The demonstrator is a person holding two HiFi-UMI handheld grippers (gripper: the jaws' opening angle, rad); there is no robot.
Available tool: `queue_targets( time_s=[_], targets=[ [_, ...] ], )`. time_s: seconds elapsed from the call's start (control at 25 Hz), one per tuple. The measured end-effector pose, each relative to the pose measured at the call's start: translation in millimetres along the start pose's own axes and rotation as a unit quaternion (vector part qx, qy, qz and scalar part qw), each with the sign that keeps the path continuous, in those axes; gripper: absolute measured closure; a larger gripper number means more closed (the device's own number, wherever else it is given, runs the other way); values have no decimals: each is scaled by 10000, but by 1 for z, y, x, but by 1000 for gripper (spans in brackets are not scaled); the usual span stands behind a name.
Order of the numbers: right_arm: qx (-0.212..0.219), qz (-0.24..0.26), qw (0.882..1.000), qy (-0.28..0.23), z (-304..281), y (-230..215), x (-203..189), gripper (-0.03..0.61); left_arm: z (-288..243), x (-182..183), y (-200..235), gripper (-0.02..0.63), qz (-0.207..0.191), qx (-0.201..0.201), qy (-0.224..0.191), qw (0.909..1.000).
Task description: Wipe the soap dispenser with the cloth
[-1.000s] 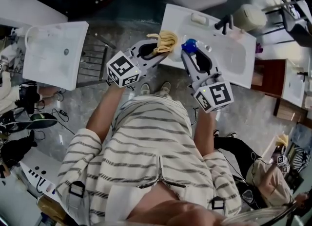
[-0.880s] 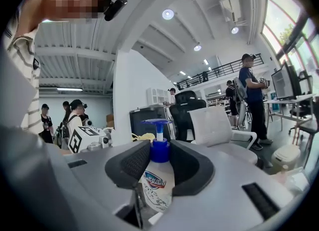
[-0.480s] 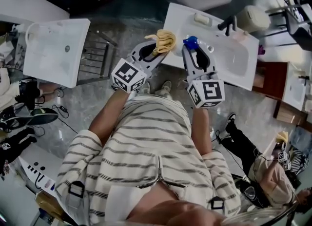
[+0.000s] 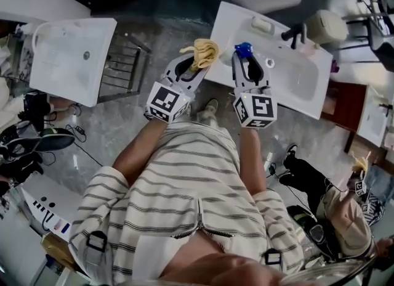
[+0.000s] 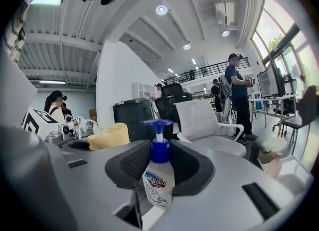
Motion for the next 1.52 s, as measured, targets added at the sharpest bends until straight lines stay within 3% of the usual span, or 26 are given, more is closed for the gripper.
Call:
queue_targets(
  time_s=[0.68, 1.52],
  targets=[
    [-160, 121, 9996, 183, -76, -28, -77, 453, -5, -29, 31, 500, 260, 701, 195, 9970],
    [178, 232, 9973, 678, -137, -44, -148, 453, -24, -54, 34, 500, 558, 654, 524, 9949]
  ],
)
Point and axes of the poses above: the fingertips, and each gripper's own axes: z backward along the fingers, y to its left, x out of its top, the point moved 4 cm from there along z, backward along the fingers, and after that the axes turned 3 degrees about z, right-handed, at the moved point
